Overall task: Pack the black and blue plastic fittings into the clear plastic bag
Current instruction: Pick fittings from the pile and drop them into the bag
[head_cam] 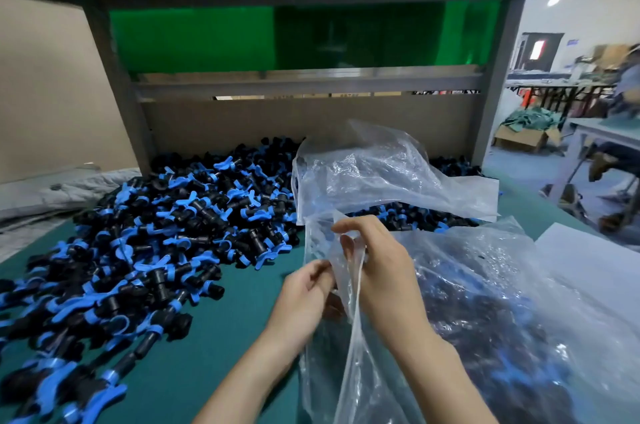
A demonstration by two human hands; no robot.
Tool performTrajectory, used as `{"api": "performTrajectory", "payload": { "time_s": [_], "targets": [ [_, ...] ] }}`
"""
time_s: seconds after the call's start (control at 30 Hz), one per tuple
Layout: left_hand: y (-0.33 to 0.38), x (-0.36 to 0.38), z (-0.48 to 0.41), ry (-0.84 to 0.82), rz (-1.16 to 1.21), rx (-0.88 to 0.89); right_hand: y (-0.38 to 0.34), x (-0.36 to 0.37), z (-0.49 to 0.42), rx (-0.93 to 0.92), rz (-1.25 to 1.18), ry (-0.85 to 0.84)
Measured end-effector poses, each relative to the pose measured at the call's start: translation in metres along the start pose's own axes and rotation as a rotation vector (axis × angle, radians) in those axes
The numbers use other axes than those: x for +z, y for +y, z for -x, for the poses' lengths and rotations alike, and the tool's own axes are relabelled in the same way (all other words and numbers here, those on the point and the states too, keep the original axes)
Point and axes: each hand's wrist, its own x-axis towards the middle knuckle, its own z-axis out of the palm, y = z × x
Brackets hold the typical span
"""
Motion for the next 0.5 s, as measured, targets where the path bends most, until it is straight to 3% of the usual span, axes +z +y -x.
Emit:
{"api": "performTrajectory", "payload": {
  "time_s": [0.1, 0.17, 0.3, 0.5],
  "targets": [
    [-0.033, -0.033, 0.015, 0.142, -0.016, -0.239, 0.012, 0.016, 0.016, 0.029, 0.021, 0.015],
    [-0.047, -0.050, 0.018, 0.258, -0.218, -0.313, 0.021, 0.024, 0.021, 0.046, 0.039, 0.005],
    [-0.051, -0.051, 0.001, 0.276, -0.734, -0.308, 0.035, 0.031, 0.026, 0.074, 0.056, 0.007],
    [-0.067, -0.064, -0.034, 0.282, -0.919, -0.416, 0.044, 0.036, 0.031, 0.095, 0.091, -0.031]
  ]
}}
